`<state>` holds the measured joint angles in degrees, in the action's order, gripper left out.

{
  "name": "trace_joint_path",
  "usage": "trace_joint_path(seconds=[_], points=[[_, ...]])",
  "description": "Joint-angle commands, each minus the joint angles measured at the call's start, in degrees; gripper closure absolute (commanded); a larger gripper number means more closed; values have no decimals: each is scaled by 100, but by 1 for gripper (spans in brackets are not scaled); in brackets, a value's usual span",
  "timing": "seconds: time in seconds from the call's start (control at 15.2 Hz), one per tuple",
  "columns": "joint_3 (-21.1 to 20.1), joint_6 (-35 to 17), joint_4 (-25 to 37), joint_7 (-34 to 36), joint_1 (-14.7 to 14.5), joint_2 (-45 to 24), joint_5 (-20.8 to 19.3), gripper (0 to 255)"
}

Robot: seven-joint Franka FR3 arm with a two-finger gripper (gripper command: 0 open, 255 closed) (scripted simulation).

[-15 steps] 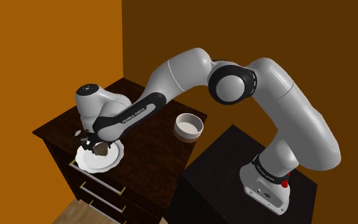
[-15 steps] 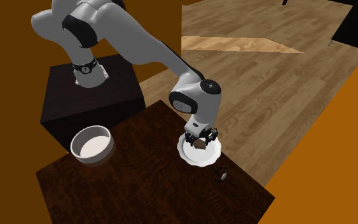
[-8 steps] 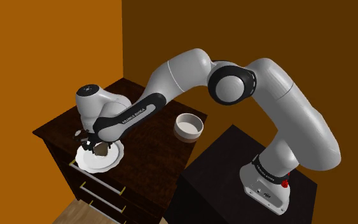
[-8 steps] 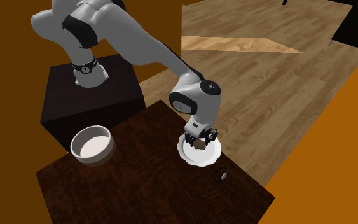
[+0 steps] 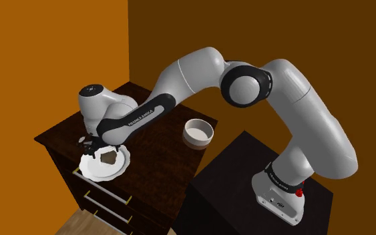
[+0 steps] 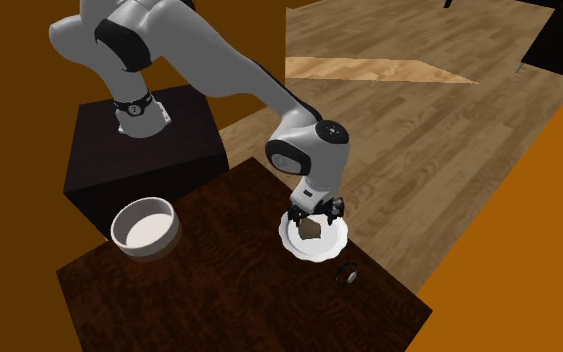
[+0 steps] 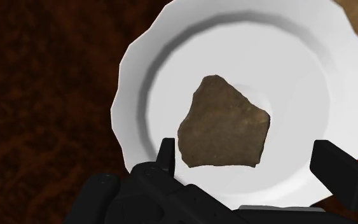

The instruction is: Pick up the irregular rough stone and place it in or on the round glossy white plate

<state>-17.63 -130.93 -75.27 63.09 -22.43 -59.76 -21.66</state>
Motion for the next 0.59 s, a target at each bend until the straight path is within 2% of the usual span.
trace_joint_path(seconds=[0.0,0.53], points=[[-59,134,-156,7,36,284,42,0],[-85,205,-199,0,54,396,63,0]])
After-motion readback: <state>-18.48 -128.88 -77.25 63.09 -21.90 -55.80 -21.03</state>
